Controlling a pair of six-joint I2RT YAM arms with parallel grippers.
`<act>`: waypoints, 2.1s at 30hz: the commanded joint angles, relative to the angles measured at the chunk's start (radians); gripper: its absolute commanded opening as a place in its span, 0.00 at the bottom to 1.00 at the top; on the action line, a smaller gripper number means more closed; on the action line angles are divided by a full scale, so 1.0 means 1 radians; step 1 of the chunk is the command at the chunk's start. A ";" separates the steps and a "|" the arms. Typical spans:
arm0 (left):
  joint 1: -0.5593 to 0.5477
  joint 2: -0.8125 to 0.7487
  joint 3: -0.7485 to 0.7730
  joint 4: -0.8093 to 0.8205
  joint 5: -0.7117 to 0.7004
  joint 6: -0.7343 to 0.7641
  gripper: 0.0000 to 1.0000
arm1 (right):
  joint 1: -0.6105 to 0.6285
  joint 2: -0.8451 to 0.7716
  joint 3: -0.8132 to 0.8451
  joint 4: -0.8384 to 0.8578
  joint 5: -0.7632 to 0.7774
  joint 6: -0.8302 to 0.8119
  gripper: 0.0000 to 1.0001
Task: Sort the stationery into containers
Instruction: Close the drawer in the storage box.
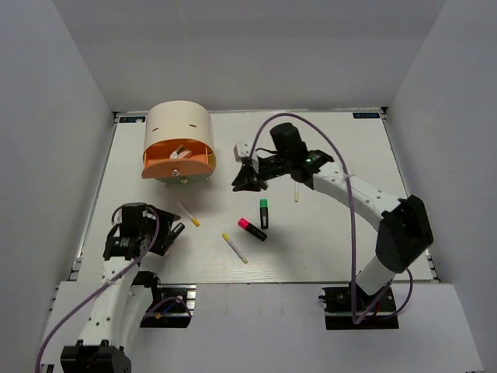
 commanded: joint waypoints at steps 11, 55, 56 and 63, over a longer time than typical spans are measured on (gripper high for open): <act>-0.003 -0.135 -0.034 -0.077 0.054 0.045 0.91 | 0.223 0.291 0.358 0.206 0.283 0.201 0.27; -0.003 -0.123 -0.063 -0.082 0.044 0.016 0.94 | 0.287 0.540 0.522 0.470 0.868 0.049 0.22; -0.003 -0.123 -0.063 -0.082 0.044 0.016 0.94 | 0.284 0.537 0.519 0.469 0.866 0.048 0.22; -0.003 -0.103 -0.063 -0.045 0.044 0.006 0.95 | 0.276 0.493 0.486 0.447 0.760 0.075 0.22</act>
